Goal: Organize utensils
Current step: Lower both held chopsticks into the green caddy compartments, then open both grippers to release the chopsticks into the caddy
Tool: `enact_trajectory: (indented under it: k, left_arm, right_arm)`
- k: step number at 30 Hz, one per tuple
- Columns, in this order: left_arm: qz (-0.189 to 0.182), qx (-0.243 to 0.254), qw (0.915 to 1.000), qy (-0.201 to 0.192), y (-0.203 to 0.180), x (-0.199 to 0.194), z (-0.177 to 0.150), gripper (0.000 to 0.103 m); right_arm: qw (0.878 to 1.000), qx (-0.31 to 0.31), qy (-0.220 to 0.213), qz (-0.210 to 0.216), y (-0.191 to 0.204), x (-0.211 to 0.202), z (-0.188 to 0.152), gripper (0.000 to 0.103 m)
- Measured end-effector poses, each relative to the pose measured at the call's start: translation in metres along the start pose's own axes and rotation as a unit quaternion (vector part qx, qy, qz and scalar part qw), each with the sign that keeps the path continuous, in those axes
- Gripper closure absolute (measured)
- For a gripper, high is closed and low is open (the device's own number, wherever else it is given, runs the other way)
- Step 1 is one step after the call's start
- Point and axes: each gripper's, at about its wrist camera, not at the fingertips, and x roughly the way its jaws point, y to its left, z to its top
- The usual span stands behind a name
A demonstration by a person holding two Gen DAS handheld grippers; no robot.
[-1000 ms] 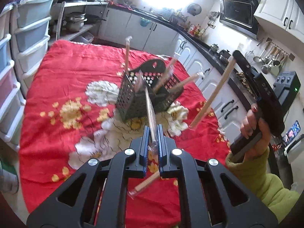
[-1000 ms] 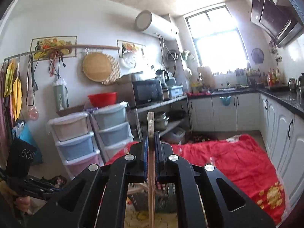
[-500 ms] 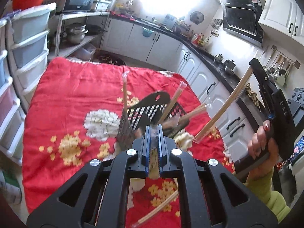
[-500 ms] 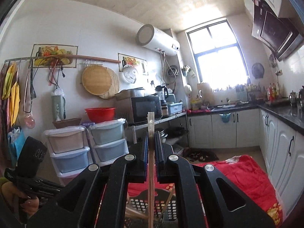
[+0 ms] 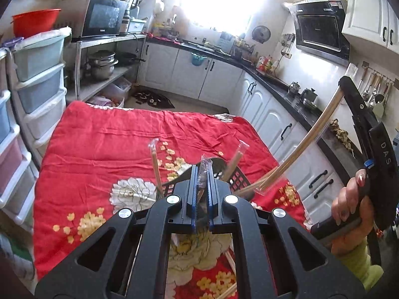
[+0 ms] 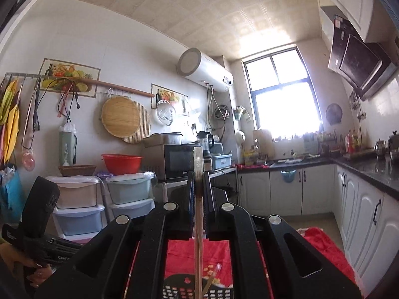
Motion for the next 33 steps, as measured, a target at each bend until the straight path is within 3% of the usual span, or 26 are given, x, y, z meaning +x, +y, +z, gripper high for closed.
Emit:
enact_trajectory:
  k: [10, 28, 30, 32, 33]
  left_arm:
    - [0.007, -0.018, 0.9998, 0.006, 0.004, 0.024, 0.004, 0.1]
    - [0.014, -0.01, 0.9999, 0.003, 0.001, 0.038, -0.01, 0.1]
    - [0.015, -0.01, 0.9998, 0.005, 0.002, 0.04, -0.01, 0.1]
    - [0.018, -0.009, 0.9998, 0.005, 0.002, 0.041, -0.012, 0.1]
    - [0.02, -0.008, 0.9998, 0.004, 0.002, 0.041, -0.012, 0.1]
  right_arm:
    - [1.0, -0.011, 0.005, -0.028, -0.007, 0.028, -0.019, 0.097]
    - [0.995, 0.05, 0.077, -0.041, -0.029, 0.059, -0.074, 0.096]
    - [0.994, 0.055, 0.089, -0.043, -0.03, 0.059, -0.077, 0.092]
    - [0.992, 0.063, 0.097, -0.046, -0.032, 0.057, -0.082, 0.071]
    - [0.992, 0.067, 0.097, -0.044, -0.032, 0.056, -0.082, 0.07]
